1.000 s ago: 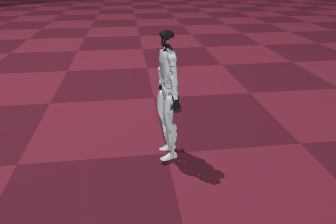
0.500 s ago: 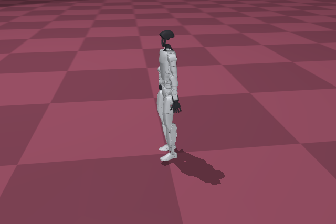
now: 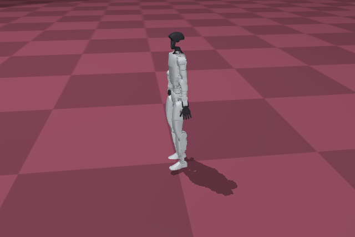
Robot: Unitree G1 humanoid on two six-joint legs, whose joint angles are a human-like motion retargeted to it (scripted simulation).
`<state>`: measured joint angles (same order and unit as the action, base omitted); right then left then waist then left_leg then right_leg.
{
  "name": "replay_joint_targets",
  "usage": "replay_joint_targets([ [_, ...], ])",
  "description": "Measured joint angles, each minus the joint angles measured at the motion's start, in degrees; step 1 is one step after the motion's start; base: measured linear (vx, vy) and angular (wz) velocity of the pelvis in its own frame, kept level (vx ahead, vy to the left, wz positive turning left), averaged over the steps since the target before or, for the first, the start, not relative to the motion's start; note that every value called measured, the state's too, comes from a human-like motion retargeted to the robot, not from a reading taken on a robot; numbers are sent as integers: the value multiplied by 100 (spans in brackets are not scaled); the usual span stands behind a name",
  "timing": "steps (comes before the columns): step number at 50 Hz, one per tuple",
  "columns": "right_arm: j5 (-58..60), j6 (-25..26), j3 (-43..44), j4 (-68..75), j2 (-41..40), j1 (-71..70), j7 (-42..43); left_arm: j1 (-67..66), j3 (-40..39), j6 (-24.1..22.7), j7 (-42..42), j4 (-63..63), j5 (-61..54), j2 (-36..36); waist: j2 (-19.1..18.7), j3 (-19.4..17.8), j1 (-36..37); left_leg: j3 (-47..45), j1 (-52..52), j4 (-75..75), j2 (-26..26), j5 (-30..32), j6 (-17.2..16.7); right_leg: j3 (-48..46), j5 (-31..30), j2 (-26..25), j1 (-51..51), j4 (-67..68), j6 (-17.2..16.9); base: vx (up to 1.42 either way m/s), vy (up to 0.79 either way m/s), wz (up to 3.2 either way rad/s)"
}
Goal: Upper body actions
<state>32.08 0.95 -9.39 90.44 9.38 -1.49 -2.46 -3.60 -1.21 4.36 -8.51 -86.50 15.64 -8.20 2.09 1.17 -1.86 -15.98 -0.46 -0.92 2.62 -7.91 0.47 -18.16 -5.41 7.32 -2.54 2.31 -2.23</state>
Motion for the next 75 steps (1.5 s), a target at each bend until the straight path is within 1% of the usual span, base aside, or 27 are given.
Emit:
replay_joint_targets([
  [75, 141, -8, -88, -8, 16, -10, 23, 11, 4, 13, 6, -10, -75, 15, 7, -36, -19, 8, 11, -19, 23, 1, 2, -12, -8, 13, -22, -2, 19, 0, 0, 0],
])
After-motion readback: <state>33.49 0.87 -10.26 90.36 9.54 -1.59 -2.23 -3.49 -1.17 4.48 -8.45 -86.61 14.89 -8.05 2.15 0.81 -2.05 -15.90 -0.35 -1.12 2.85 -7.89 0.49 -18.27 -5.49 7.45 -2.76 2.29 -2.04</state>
